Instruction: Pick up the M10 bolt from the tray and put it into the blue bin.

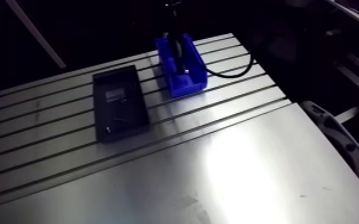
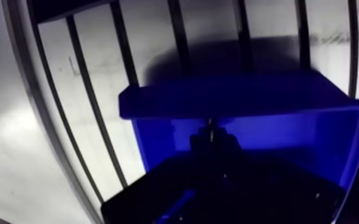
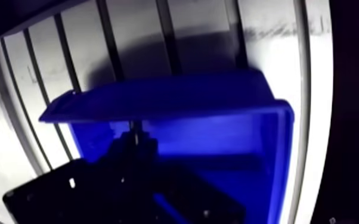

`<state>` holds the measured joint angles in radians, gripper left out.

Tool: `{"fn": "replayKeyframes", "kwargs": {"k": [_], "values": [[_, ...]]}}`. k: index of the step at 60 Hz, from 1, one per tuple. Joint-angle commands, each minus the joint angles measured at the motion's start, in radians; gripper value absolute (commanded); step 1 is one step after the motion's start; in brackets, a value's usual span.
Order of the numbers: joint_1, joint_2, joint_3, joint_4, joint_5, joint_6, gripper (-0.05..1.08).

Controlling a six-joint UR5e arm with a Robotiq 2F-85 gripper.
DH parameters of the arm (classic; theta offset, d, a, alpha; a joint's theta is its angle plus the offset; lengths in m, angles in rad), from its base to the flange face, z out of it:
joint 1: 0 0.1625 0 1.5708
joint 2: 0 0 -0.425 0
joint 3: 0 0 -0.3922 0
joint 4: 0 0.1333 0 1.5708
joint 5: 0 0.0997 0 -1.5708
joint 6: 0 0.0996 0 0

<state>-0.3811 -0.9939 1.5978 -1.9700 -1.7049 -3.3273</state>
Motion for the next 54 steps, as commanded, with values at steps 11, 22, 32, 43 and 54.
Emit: {"fn": "replayKeyframes", "kwargs": {"k": [11,22,32,43,54], "values": [[-0.001,0.013,0.000,0.000,-0.003,0.002,0.89],[-0.001,0.006,-0.012,0.001,-0.005,0.046,0.00],[0.001,-0.021,-0.025,0.007,0.004,0.040,0.00],[0.004,-0.098,-0.057,0.053,0.012,0.040,0.00],[-0.002,-0.146,-0.112,0.160,0.051,0.063,0.00]]}}
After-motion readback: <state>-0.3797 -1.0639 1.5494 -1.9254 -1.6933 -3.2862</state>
